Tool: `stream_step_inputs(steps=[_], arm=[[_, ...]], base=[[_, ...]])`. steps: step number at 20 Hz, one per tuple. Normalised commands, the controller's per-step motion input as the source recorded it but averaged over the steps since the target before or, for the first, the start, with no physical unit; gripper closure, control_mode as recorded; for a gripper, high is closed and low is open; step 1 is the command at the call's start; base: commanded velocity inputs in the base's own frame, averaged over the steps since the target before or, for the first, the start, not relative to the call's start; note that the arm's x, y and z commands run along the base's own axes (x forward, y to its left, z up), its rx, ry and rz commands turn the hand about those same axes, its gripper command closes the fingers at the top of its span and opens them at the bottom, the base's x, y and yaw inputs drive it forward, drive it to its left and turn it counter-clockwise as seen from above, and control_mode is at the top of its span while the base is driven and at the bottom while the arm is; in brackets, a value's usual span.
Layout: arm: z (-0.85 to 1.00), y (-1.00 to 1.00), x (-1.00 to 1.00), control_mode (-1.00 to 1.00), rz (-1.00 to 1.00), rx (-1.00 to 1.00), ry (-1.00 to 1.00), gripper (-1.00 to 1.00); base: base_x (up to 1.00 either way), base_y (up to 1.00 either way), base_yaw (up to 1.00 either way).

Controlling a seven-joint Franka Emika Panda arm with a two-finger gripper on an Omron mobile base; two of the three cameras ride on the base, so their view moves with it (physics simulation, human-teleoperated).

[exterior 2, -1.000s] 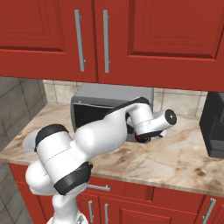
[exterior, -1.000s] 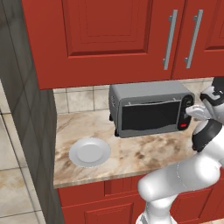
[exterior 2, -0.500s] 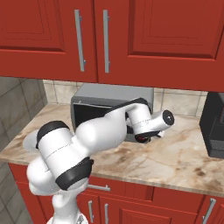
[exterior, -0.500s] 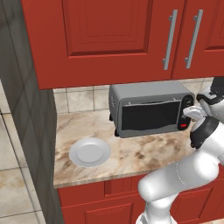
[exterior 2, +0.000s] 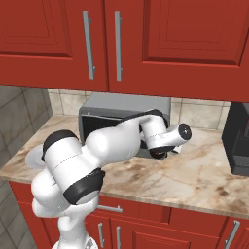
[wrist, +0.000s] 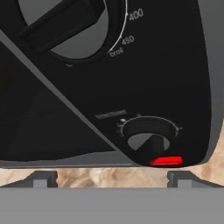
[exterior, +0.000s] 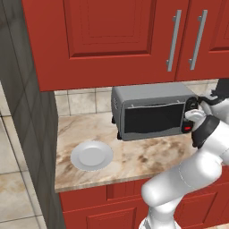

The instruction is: Pick up the bagel from the plate, place it on the toaster oven rack, close the door, and set the timer.

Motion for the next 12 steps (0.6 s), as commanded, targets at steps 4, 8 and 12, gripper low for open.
stream_step_inputs(steps=[4, 8, 12], arm=[[0.0, -0.01, 0.25, -1.0, 0.0, 0.0, 0.0, -1.0], [-0.02, -0.1, 0.1, -1.0, 0.0, 0.0, 0.0, -1.0], [-0.06, -0.14, 0.05, -1.0, 0.01, 0.0, 0.0, -1.0]], base=[[0.0, 0.0, 0.0], [0.0, 0.0, 0.0], [0.0, 0.0, 0.0]])
